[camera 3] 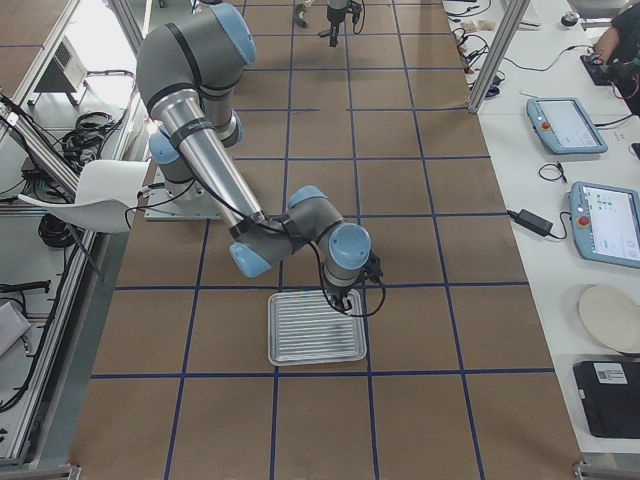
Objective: Place bearing gear from tray to pile
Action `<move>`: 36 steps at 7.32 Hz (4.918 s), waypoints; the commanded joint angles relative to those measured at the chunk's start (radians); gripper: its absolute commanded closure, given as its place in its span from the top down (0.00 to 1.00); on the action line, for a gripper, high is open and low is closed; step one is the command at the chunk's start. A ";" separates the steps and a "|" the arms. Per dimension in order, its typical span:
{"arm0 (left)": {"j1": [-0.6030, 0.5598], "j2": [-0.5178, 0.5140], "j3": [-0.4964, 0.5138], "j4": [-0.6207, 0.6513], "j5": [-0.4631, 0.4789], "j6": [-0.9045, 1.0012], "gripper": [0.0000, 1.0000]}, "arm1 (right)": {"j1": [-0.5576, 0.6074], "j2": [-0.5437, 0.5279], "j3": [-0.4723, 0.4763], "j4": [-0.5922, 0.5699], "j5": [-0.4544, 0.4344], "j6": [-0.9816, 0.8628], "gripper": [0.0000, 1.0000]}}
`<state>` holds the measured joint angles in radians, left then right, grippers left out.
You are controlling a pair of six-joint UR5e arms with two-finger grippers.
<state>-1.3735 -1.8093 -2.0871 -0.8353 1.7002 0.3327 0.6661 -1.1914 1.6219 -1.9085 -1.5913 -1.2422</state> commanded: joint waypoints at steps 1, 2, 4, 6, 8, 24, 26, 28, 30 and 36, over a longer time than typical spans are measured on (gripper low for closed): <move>0.127 0.024 -0.016 0.011 0.007 0.192 0.00 | 0.111 -0.179 0.054 0.165 0.001 0.224 0.18; 0.239 0.028 -0.016 0.015 0.004 0.333 0.00 | 0.177 -0.253 0.105 0.186 0.001 0.335 0.18; 0.400 0.001 -0.017 0.044 -0.001 0.518 0.00 | 0.344 -0.385 0.202 0.198 0.013 0.607 0.18; 0.413 -0.010 -0.011 0.054 -0.002 0.522 0.54 | 0.566 -0.415 0.226 0.200 0.022 0.941 0.18; 0.407 -0.001 -0.001 0.054 -0.011 0.506 0.82 | 0.818 -0.367 0.227 0.171 0.078 1.314 0.18; -0.332 -0.088 0.323 -0.139 -0.157 -0.358 1.00 | 0.933 -0.282 -0.206 0.366 0.082 1.416 1.00; -0.454 -0.177 0.364 -0.133 -0.149 -0.575 1.00 | 0.917 -0.332 -0.154 0.422 0.065 1.373 1.00; -0.548 -0.241 0.375 -0.098 -0.145 -0.710 1.00 | 0.914 -0.411 -0.003 0.271 0.062 1.350 1.00; -0.572 -0.280 0.378 -0.093 -0.093 -0.790 1.00 | 0.914 -0.412 -0.008 0.217 -0.020 1.333 1.00; -0.570 -0.329 0.394 0.002 -0.088 -0.779 0.81 | 0.912 -0.416 -0.005 0.215 -0.013 1.330 1.00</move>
<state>-1.9448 -2.1320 -1.6948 -0.8706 1.6127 -0.4626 1.5796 -1.6087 1.6168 -1.6923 -1.6032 0.0874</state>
